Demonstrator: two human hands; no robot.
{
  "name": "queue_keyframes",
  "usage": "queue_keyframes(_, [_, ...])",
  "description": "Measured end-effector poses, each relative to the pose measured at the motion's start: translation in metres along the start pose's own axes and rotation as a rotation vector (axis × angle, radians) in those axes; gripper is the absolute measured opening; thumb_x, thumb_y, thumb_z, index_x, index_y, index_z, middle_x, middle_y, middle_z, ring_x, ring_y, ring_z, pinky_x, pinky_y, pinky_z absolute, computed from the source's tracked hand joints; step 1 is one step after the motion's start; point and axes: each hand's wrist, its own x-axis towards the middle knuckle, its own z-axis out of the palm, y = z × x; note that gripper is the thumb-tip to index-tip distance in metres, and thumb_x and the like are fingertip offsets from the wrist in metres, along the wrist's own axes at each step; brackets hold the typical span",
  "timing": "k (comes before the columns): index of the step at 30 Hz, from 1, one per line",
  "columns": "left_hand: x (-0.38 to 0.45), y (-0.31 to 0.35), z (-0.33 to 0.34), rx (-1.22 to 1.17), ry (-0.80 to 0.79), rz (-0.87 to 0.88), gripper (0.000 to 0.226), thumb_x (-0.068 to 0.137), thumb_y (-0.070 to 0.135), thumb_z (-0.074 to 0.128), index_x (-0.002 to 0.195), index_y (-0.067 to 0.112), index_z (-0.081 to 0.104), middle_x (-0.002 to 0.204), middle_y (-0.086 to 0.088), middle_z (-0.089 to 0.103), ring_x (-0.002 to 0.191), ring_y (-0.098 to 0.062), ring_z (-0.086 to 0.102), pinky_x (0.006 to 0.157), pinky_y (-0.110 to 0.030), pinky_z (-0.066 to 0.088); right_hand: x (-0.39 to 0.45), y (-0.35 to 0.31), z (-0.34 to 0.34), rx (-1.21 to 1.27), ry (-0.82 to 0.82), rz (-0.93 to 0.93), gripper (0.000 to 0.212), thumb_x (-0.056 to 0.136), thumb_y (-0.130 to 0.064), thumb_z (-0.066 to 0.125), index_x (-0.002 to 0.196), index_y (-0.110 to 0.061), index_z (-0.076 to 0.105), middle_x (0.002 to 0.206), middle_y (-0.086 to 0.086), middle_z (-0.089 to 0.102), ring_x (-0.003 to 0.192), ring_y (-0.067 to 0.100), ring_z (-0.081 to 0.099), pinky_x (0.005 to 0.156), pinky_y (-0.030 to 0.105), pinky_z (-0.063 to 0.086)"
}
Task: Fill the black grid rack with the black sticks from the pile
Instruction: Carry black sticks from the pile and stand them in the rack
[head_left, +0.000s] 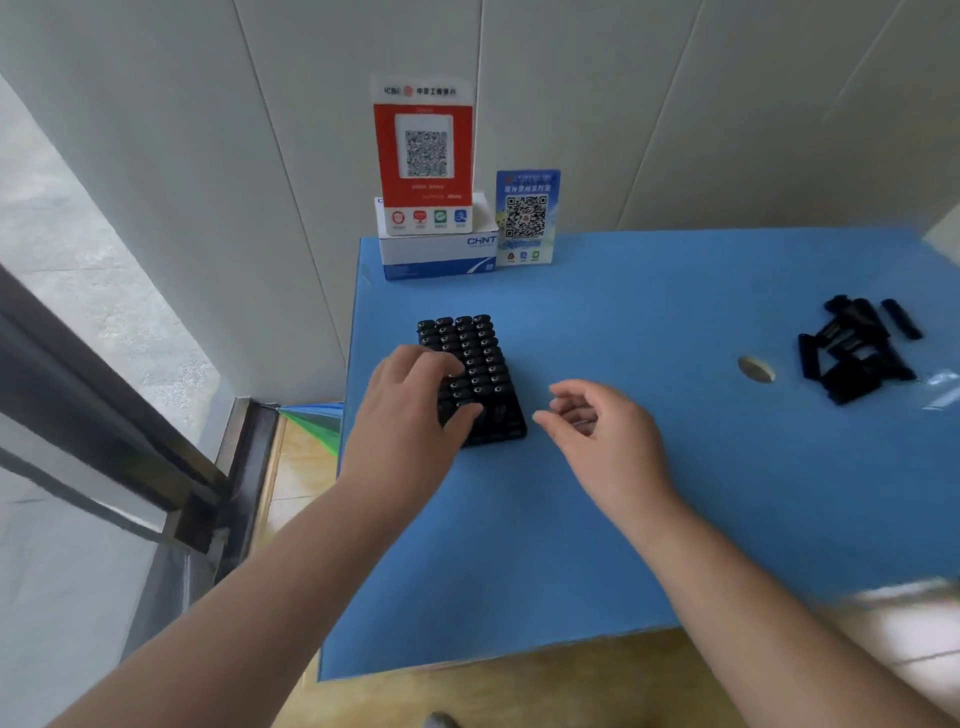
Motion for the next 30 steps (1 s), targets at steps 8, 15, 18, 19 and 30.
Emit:
queue_keyframes(8, [0.010,0.076,0.042,0.249,-0.185,0.211,0.056,0.086,0.038,0.067,0.135,0.015,0.052,0.130,-0.004,0.051,0.123,-0.029,0.046,0.106,-0.034,0.037,-0.023,0.029,-0.122,-0.410,0.108,-0.069,0.032,0.088,-0.031,0.073,0.118,-0.020,0.066,0.111,-0.014,0.062,0.107,0.006,0.059,0.095,0.028,0.050])
queue_keyframes(15, [-0.007,0.164,0.105,0.262,-0.354,0.297,0.059,0.095,0.047,0.051,0.146,0.020,0.038,0.142,0.001,0.039,0.132,-0.023,0.037,0.110,-0.030,0.031,-0.059,0.082,-0.231,-0.642,0.126,0.080,0.048,0.092,-0.038,0.067,0.134,-0.018,0.057,0.130,-0.007,0.058,0.123,0.015,0.054,0.101,0.033,0.047])
queue_keyframes(18, [-0.019,0.211,0.128,0.254,-0.370,0.325,0.059,0.096,0.047,0.049,0.147,0.020,0.036,0.144,0.003,0.038,0.135,-0.021,0.035,0.111,-0.029,0.029,-0.075,0.103,-0.277,-0.708,0.125,0.112,0.051,0.092,-0.038,0.067,0.137,-0.017,0.055,0.132,-0.004,0.058,0.125,0.018,0.053,0.104,0.034,0.046])
queue_keyframes(19, [-0.023,0.225,0.136,0.253,-0.374,0.333,0.059,0.096,0.047,0.049,0.147,0.020,0.036,0.144,0.003,0.038,0.136,-0.020,0.034,0.111,-0.029,0.030,-0.079,0.110,-0.292,-0.724,0.129,0.117,0.052,0.092,-0.039,0.067,0.137,-0.016,0.055,0.132,-0.003,0.058,0.124,0.019,0.053,0.104,0.035,0.046])
queue_keyframes(30, [-0.044,0.342,0.224,0.259,-0.457,0.381,0.060,0.098,0.047,0.046,0.149,0.019,0.033,0.149,0.003,0.036,0.139,-0.019,0.031,0.114,-0.029,0.027,-0.102,0.183,-0.409,-0.788,0.142,0.176,0.053,0.089,-0.043,0.068,0.135,-0.020,0.056,0.128,-0.004,0.058,0.121,0.020,0.054,0.100,0.033,0.046])
